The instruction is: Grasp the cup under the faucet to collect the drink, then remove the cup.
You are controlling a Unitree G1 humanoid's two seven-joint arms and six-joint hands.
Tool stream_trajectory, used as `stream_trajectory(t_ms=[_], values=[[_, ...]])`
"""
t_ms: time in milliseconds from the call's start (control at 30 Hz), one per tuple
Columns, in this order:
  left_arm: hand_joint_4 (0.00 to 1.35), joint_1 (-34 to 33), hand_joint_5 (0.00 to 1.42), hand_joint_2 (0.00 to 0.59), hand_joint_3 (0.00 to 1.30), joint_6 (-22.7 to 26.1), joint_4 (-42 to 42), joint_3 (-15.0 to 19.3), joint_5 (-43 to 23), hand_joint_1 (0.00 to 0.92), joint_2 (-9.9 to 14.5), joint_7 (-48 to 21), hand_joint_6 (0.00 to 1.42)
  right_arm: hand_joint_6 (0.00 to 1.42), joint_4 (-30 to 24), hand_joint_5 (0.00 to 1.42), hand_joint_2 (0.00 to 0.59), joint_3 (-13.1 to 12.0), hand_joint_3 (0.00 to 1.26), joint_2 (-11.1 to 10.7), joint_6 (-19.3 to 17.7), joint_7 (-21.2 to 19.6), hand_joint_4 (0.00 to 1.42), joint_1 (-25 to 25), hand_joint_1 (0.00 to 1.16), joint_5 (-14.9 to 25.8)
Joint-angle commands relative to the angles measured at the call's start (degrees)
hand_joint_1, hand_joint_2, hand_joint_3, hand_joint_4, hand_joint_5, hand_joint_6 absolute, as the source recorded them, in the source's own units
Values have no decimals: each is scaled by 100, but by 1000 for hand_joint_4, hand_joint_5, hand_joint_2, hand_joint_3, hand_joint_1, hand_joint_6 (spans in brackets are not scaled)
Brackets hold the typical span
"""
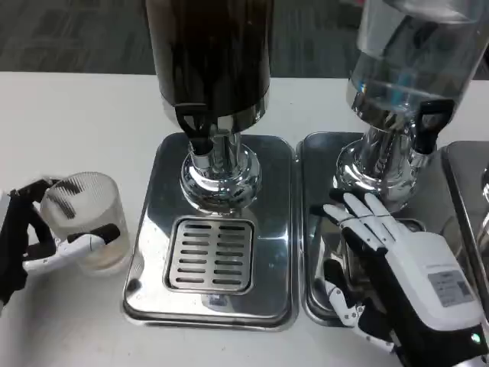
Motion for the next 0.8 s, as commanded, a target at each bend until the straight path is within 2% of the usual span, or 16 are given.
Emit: stream_trajectory(t_ms=[33,167,333,533,800], values=[[696,231,992,110,561,-332,-444,192,-18,393,195,221,1258,231,-68,50,556,-27,210,12,-73,35,87,18,635,81],[707,545,993,110,573,-517,-1079,293,54,406,288,154,1276,231,-72,50,556,-15,210,23,-88,50,87,0,635,96],[707,827,993,109,574,-562,-1787,327,87,408,283,-80,1279,231,-75,50,556,-26,210,25,-99,52,87,-3,635,107],[707,929,993,107,582,-530,-2296,210,197,406,100,-509,1282,231,-67,50,556,-48,210,32,-125,52,87,-12,635,139],[707,686,993,106,587,-464,-2301,87,371,405,-213,-917,1286,231,-5,50,556,-63,210,55,-140,56,87,-85,635,178]])
